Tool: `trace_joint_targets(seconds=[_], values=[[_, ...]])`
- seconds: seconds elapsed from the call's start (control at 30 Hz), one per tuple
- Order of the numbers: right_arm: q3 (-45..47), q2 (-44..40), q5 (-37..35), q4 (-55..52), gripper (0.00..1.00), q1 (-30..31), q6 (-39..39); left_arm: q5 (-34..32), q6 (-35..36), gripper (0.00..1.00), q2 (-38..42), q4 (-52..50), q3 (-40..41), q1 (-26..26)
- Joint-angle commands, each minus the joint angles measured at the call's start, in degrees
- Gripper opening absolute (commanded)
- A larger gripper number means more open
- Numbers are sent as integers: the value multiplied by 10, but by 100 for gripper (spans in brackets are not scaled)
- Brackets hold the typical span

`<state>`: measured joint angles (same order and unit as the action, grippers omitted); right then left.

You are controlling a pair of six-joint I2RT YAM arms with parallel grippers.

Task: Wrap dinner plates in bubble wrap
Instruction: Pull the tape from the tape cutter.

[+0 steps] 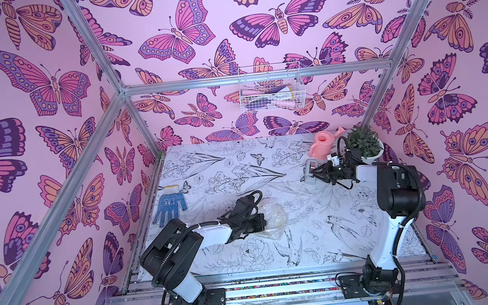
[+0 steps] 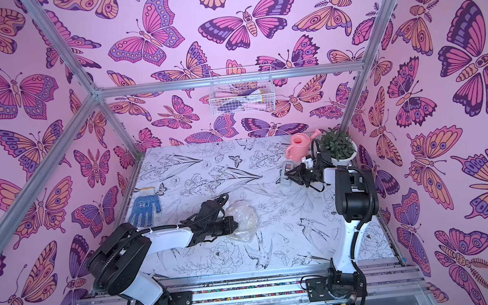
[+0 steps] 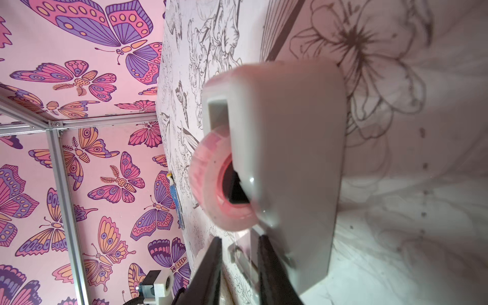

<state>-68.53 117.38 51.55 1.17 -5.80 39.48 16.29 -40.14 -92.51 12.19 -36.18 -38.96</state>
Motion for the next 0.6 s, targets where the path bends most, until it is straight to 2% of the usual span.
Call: trace_joint_targets(seconds=[0.0,0.2,0.37,0.57], values=[[1,32,-7,1,28,5,20,-22,0,0,-28,-113,27,1],[0,39,6,12,26,12,30,-24,-1,0,-26,-116,28,1],[3,41,13,29,21,12,46,-26,-1,0,-24,-117,29,1],[8,17,5,44,2,12,64,-26,-1,0,-23,-117,29,1]])
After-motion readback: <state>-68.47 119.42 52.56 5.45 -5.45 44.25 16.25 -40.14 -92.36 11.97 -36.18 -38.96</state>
